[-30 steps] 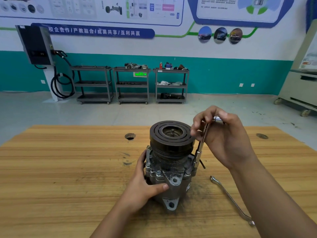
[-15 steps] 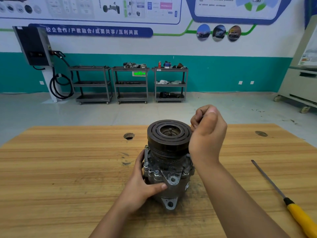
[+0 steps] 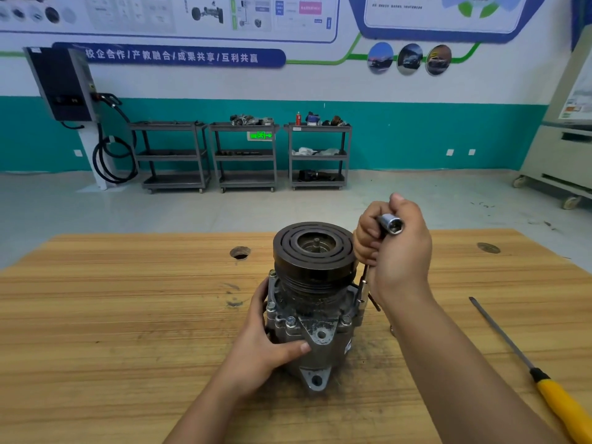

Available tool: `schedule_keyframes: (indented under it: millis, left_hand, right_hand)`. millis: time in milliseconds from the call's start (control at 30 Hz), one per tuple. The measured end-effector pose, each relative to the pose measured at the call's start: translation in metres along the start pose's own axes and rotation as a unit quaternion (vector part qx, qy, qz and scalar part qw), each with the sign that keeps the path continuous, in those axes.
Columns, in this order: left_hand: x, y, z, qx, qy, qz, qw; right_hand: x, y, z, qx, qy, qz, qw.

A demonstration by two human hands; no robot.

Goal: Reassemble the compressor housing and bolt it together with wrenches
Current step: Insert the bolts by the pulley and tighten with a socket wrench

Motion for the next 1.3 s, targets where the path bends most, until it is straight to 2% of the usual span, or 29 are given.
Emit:
schedule_keyframes:
  millis: [200, 300, 367, 500, 567, 633, 733, 800, 900, 967, 1100, 1167, 1233, 1300]
  left_hand:
    - [0.001, 0.0, 0.0, 0.009, -0.002, 0.001, 1.0]
    - [0.001, 0.001, 0.0, 0.007, 0.001, -0.001, 1.0]
    - [0.0, 0.0, 0.001, -0.001, 0.006, -0.002, 1.0]
    - [-0.001, 0.0, 0.003, -0.006, 0.018, -0.007, 1.0]
    - [-0.001, 0.0, 0.005, -0.011, 0.018, -0.007, 1.0]
    - [0.0, -0.001, 0.007, -0.019, 0.012, -0.003, 1.0]
    - [0.0, -0.003, 0.01, -0.018, 0.013, 0.005, 1.0]
    - [0.0, -0.004, 0.012, -0.016, 0.014, 0.012, 1.0]
    - [0.0, -0.004, 0.013, -0.012, 0.019, 0.018, 1.0]
    - [0.0, -0.003, 0.014, -0.011, 0.018, 0.015, 1.0]
    - [-0.005, 0.001, 0.013, -0.017, 0.024, -0.001, 1.0]
    - [-0.013, 0.006, 0.014, -0.028, 0.034, -0.025, 0.999]
    - [-0.024, 0.013, 0.017, -0.043, 0.051, -0.072, 0.995]
    - [-0.035, 0.019, 0.02, -0.056, 0.068, -0.129, 0.988]
  right_hand:
    - [0.012, -0.009, 0.007, -0.091, -0.102, 0.113, 0.984]
    - [0.015, -0.011, 0.01, -0.117, -0.129, 0.131, 0.976]
    - [0.008, -0.009, 0.01, -0.084, -0.141, 0.069, 0.984]
    - [-0.014, -0.007, 0.0, 0.006, -0.069, -0.158, 0.985]
    - [-0.022, -0.007, -0.006, 0.032, -0.02, -0.205, 0.978]
    - [-0.024, -0.006, -0.008, 0.046, -0.005, -0.215, 0.976]
    - [-0.021, -0.007, -0.009, 0.046, -0.065, -0.197, 0.977]
    - [-0.014, -0.011, -0.007, 0.014, -0.148, -0.159, 0.976]
    - [0.001, -0.019, 0.001, -0.093, -0.287, -0.043, 0.952]
    - [0.01, -0.022, 0.005, -0.132, -0.325, 0.022, 0.936]
    - [0.012, -0.018, -0.004, -0.075, -0.259, 0.014, 0.963]
    - [0.004, -0.014, -0.023, -0.046, -0.158, -0.019, 0.986]
    - [-0.005, -0.005, -0.044, -0.064, -0.047, -0.051, 0.996]
    - [-0.012, 0.006, -0.057, -0.09, -0.026, -0.062, 0.994]
Point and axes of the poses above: each hand's wrist, its own y-axis towards the middle knuckle, its own x-axis out of the palm, z = x × y, the point moved 1 cm from there along y, towards the middle knuckle, and after that the axes turned 7 degrees about y, right-handed, at the moved point
